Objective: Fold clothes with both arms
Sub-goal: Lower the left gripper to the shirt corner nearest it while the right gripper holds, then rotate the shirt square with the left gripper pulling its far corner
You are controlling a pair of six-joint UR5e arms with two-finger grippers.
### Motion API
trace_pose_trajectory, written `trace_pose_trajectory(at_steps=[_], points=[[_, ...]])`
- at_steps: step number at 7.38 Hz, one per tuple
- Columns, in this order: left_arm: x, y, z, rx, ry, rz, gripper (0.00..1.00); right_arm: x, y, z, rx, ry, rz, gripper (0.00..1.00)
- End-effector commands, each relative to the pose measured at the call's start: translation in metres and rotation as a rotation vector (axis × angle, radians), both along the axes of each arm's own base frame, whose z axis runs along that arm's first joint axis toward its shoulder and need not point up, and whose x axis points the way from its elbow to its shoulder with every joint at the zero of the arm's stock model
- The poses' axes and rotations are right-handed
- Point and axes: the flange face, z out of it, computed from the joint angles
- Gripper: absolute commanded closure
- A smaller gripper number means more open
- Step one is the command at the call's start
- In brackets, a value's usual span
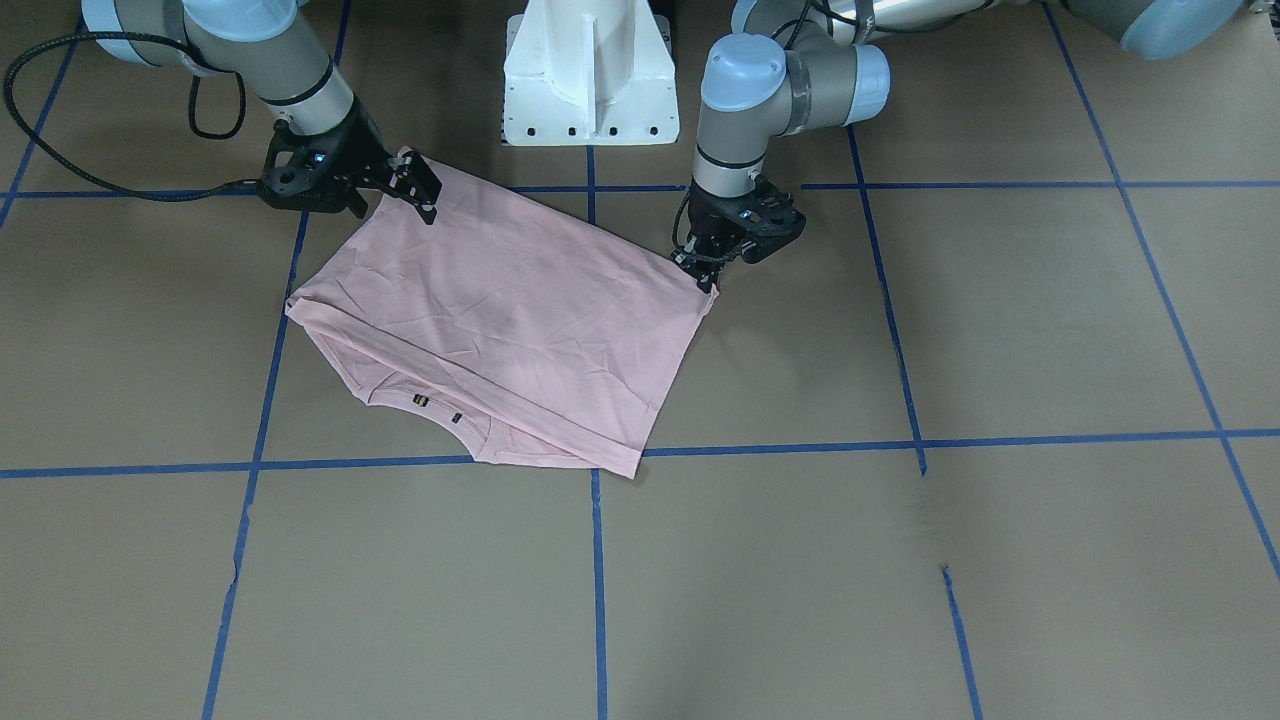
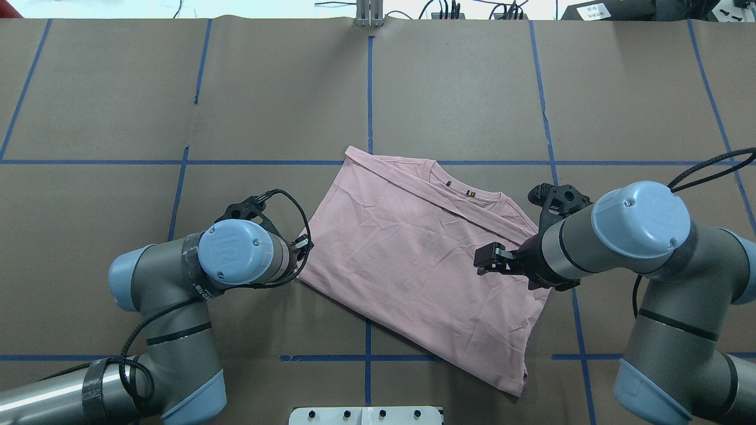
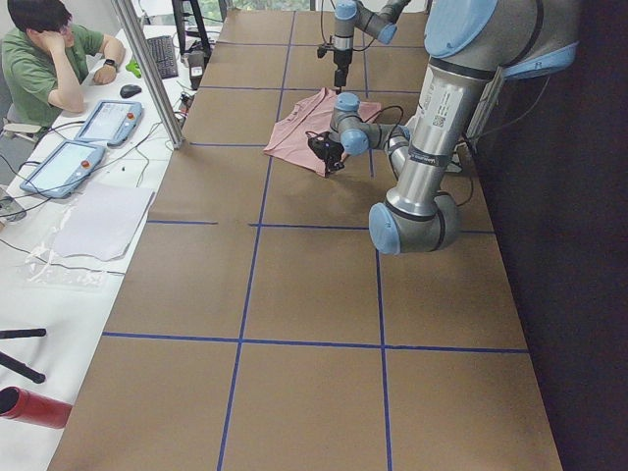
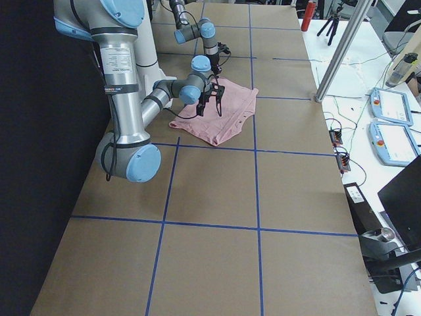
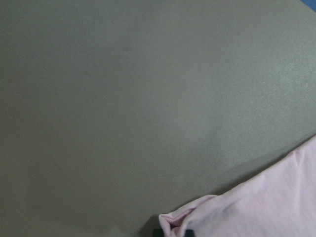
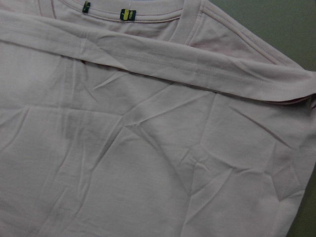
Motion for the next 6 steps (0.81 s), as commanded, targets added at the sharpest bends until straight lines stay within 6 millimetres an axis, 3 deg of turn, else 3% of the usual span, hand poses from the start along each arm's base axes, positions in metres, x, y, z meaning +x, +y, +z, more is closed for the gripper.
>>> trace_pose_trajectory(at_steps=[1, 3, 4, 6], points=[[-0.016, -0.023, -0.003, 0.004, 0.004, -0.039, 1.00, 0.001, 0.000, -0.001, 0.001, -0.001, 0.002, 0.00], [-0.067, -0.101, -0.006, 0.107, -0.038, -0.080, 1.00, 0.002, -0.001, 0.000, 0.000, 0.000, 0.003, 0.00], [-0.071, -0.142, -0.005, 0.132, -0.068, -0.101, 1.00, 0.002, -0.003, 0.001, -0.001, 0.002, 0.008, 0.00], [-0.055, -0.238, -0.018, 0.243, -0.058, -0.123, 1.00, 0.008, -0.011, 0.004, -0.003, 0.007, 0.027, 0.00]])
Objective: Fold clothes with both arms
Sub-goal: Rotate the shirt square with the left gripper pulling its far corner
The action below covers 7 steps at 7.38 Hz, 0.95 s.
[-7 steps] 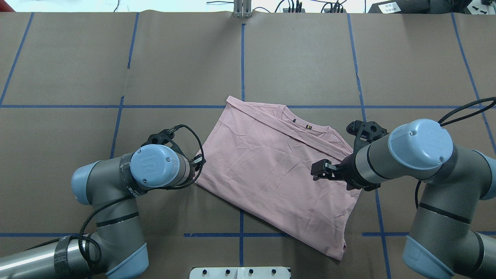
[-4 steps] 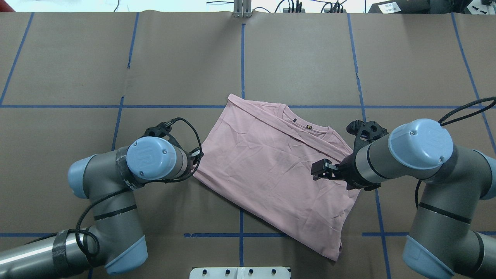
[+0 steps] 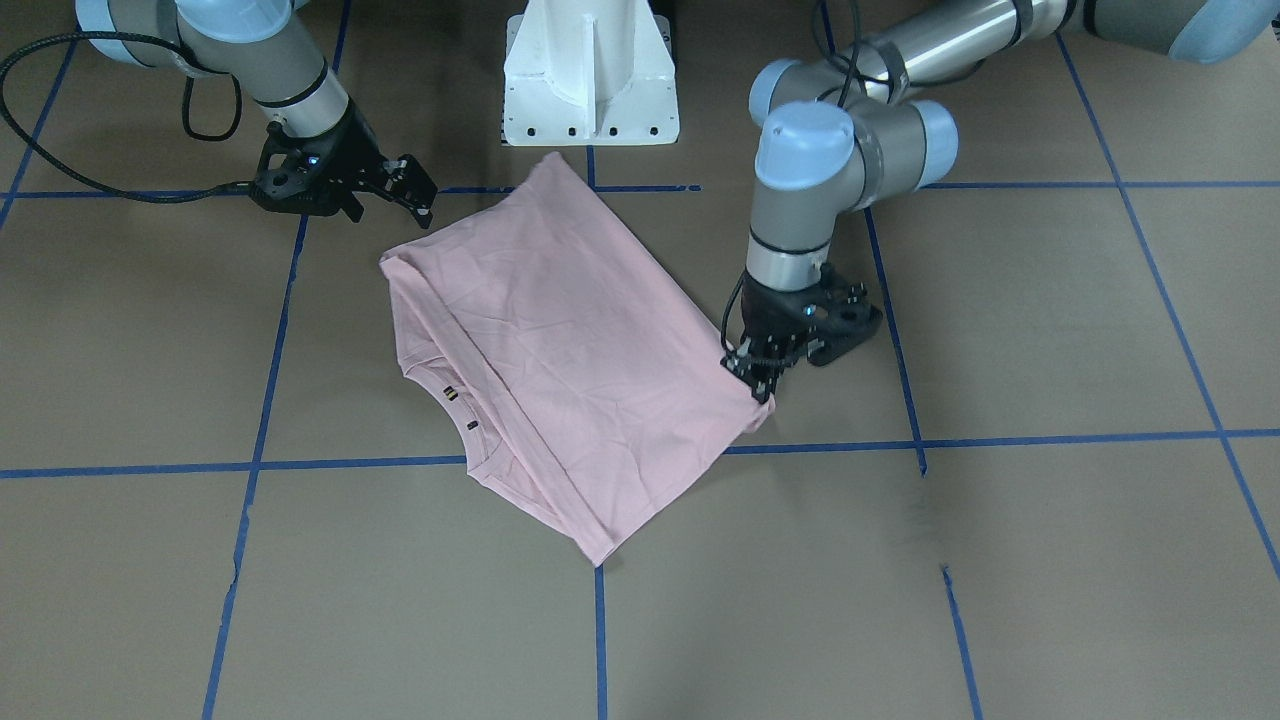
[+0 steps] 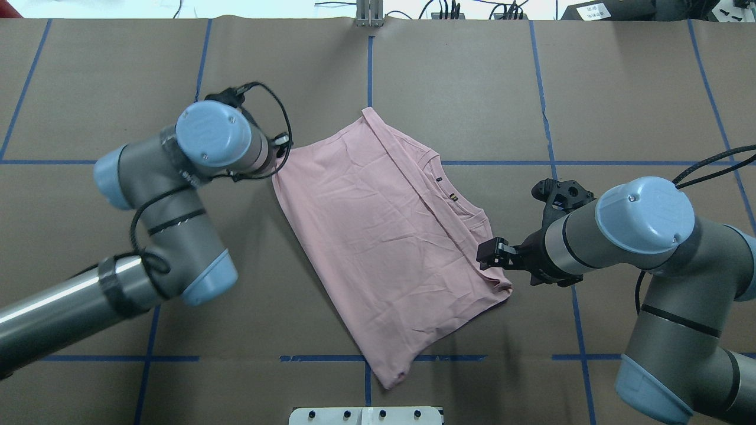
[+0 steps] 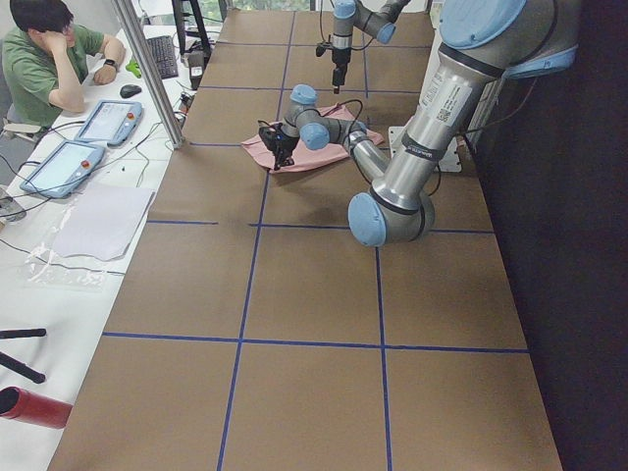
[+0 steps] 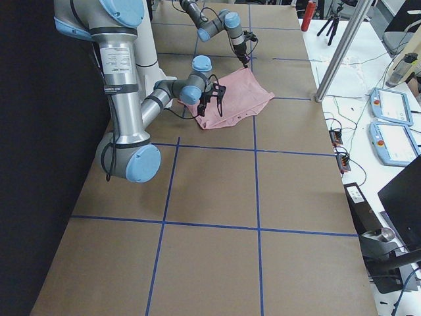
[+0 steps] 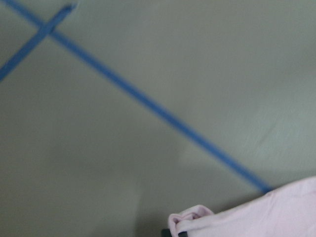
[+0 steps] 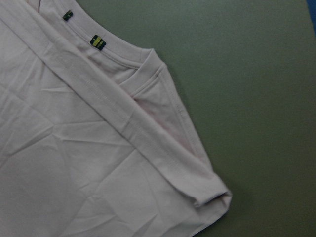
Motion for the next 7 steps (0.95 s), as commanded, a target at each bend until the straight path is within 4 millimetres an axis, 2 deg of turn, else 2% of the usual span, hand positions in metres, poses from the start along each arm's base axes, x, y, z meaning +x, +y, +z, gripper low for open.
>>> trace_pose_trajectory(at_steps=[1, 2, 3, 4, 6, 7], points=[[0.014, -0.085, -0.007, 0.115, -0.005, -0.001, 1.00, 0.001, -0.005, 0.004, -0.003, 0.008, 0.011, 0.00], [0.024, -0.100, -0.015, 0.157, 0.000, 0.012, 1.00, 0.001, -0.006, 0.004, -0.003, 0.008, 0.012, 0.00], [0.031, -0.106, -0.018, 0.191, 0.015, 0.019, 1.00, 0.001, -0.006, 0.004, -0.004, 0.008, 0.013, 0.00], [0.036, -0.111, -0.005, 0.212, 0.026, 0.023, 1.00, 0.001, -0.008, 0.004, 0.005, 0.013, 0.024, 0.00], [0.048, -0.120, 0.004, 0.221, 0.035, 0.024, 1.00, -0.001, -0.009, 0.004, 0.007, 0.015, 0.028, 0.00], [0.048, -0.121, 0.004, 0.228, 0.029, 0.018, 0.82, -0.003, -0.011, 0.001, 0.013, 0.011, 0.030, 0.00]])
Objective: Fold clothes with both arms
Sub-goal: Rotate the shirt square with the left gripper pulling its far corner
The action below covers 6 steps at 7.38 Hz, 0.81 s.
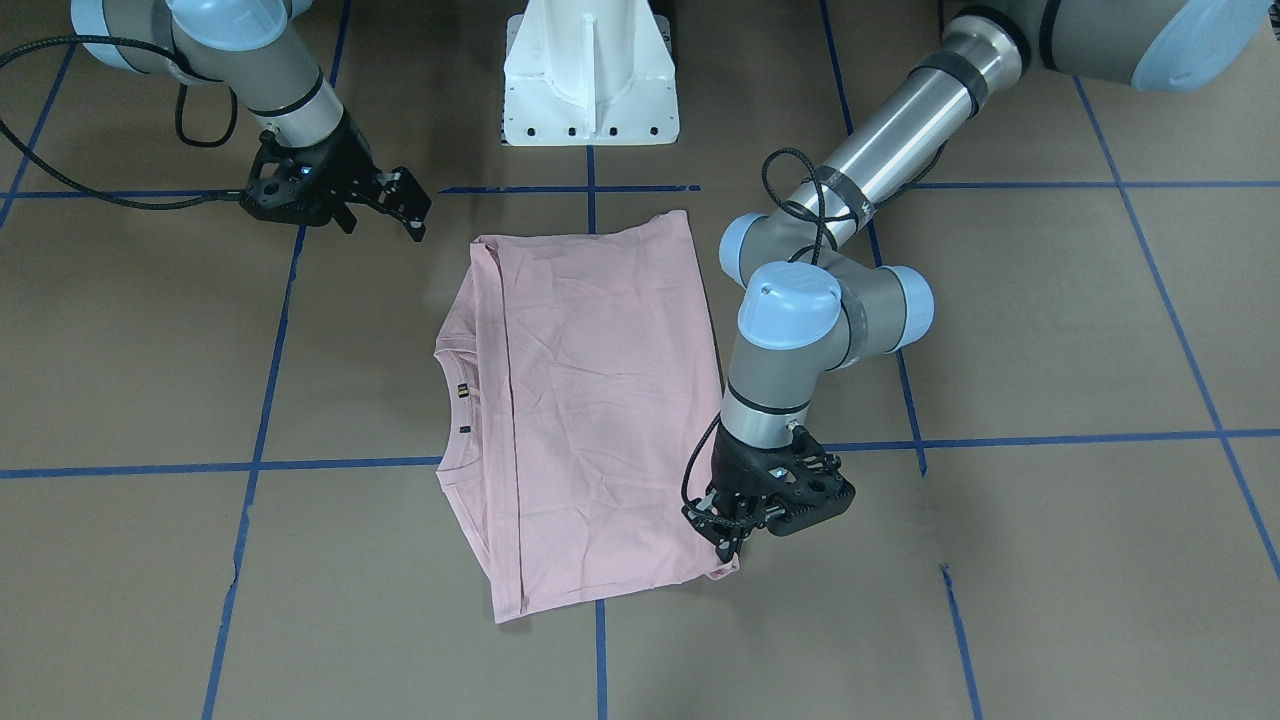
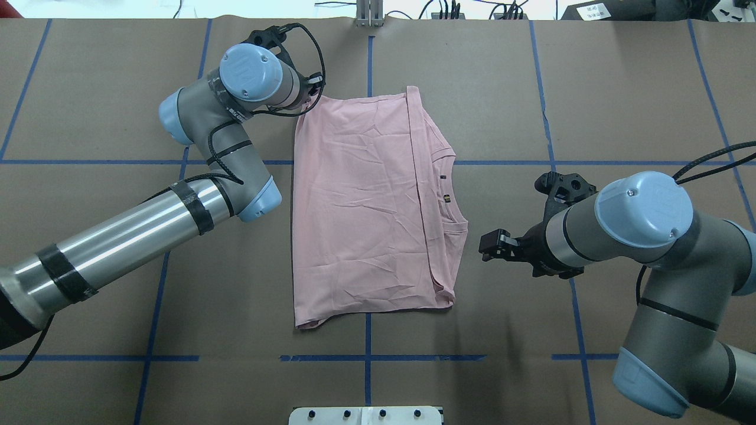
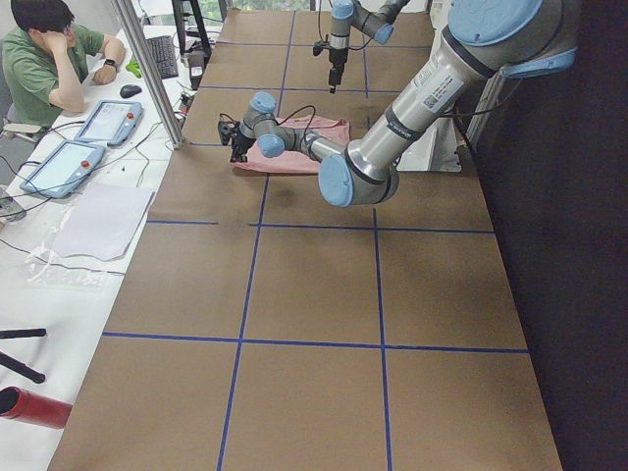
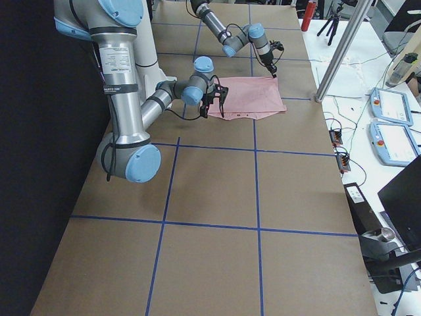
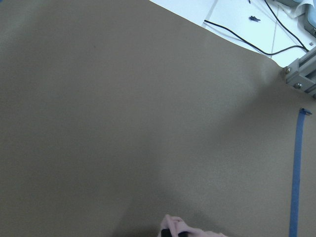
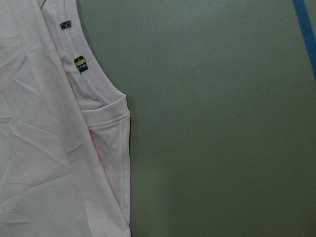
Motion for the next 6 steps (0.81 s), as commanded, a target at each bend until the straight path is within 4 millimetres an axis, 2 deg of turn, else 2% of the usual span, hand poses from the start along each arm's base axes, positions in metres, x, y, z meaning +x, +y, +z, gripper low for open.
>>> trace_pose_trajectory(at_steps=[1, 2, 3, 4, 5, 6], points=[[0.001, -0.004, 0.002, 0.010, -0.003, -0.007, 0.03, -0.004, -0.002, -0.003, 0.007, -0.002, 0.004, 0.00], [0.000, -0.003, -0.002, 0.012, -0.004, 0.006, 0.00, -0.004, -0.003, -0.004, 0.012, -0.001, 0.010, 0.00], [-0.007, 0.008, -0.003, -0.022, -0.003, 0.042, 0.00, -0.006, -0.005, -0.003, 0.017, 0.007, 0.017, 0.00], [-0.023, 0.035, -0.002, -0.080, 0.018, 0.116, 0.00, -0.007, -0.006, 0.000, 0.021, 0.015, 0.024, 0.00], [-0.055, 0.073, -0.008, -0.076, 0.042, 0.130, 0.00, -0.009, -0.008, -0.003, 0.025, 0.014, 0.028, 0.00], [-0.075, 0.115, -0.016, -0.137, 0.046, 0.140, 0.00, -0.011, -0.009, -0.004, 0.025, 0.015, 0.029, 0.00]])
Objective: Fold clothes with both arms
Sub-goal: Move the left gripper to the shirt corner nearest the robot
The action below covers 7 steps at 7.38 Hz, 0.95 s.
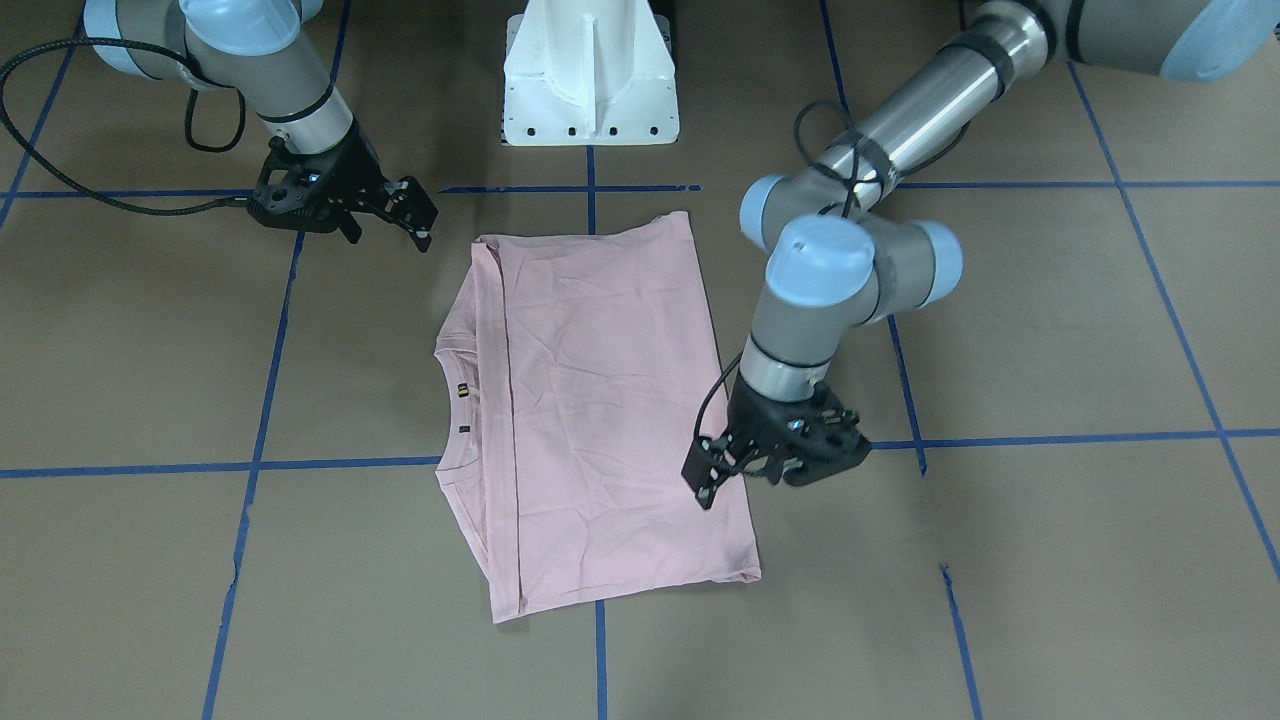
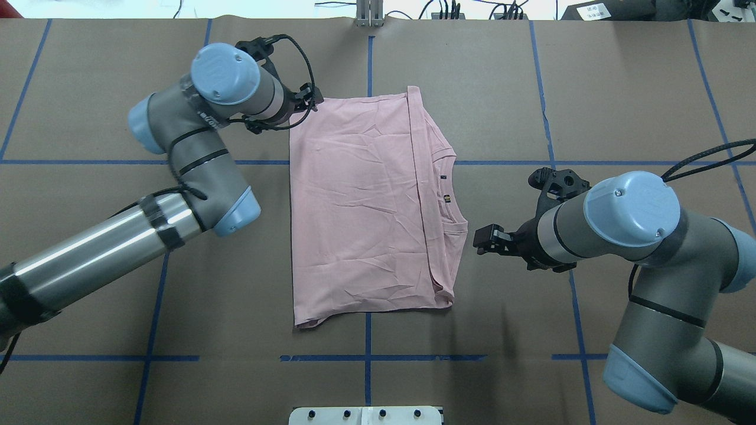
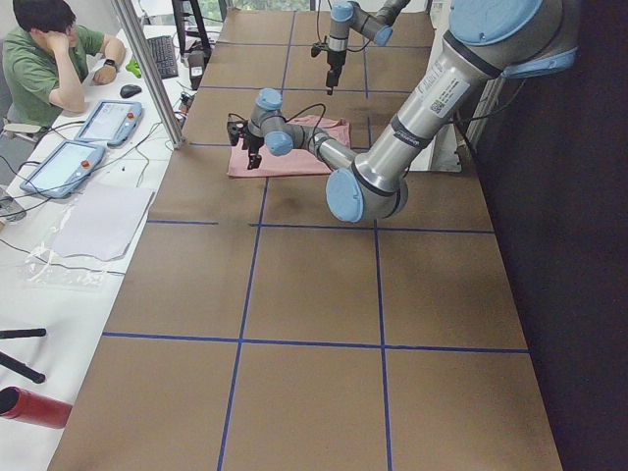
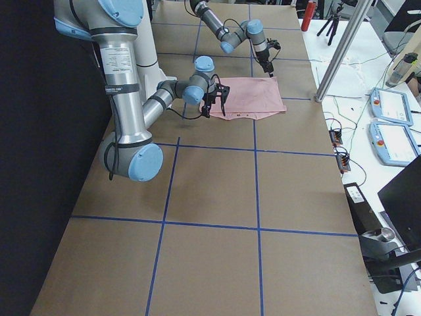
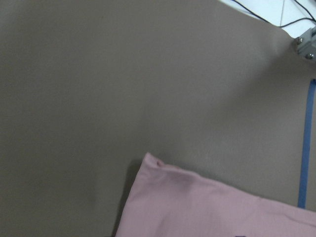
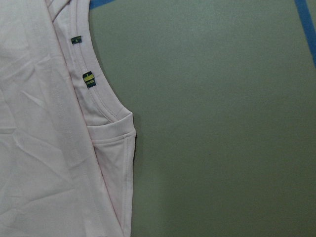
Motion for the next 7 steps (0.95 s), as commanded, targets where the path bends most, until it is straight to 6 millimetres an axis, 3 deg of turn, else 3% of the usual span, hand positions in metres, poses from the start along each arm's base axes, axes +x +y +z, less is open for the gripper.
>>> trace_pose_trajectory(at_steps=[1, 2, 3, 4, 5, 7], points=[[-0.047, 0.097, -0.013, -0.156, 0.054, 0.029, 0.00, -0.003, -0.002, -0.002, 0.004, 0.001, 0.002, 0.00], [-0.035, 0.160, -0.008, -0.258, 0.097, 0.030, 0.00, -0.005, -0.003, -0.007, 0.008, -0.005, 0.004, 0.00], [-0.014, 0.198, -0.005, -0.327, 0.112, 0.012, 0.01, -0.004, -0.004, -0.009, 0.010, -0.009, 0.006, 0.00], [0.021, 0.240, 0.001, -0.390, 0.085, -0.001, 0.01, -0.004, -0.005, -0.010, 0.015, -0.008, 0.012, 0.00], [0.041, 0.269, 0.002, -0.432, 0.084, -0.003, 0.03, -0.005, -0.005, -0.010, 0.018, -0.006, 0.015, 0.00], [0.067, 0.306, 0.006, -0.475, 0.073, 0.015, 0.04, -0.004, -0.005, -0.010, 0.022, -0.005, 0.022, 0.00]])
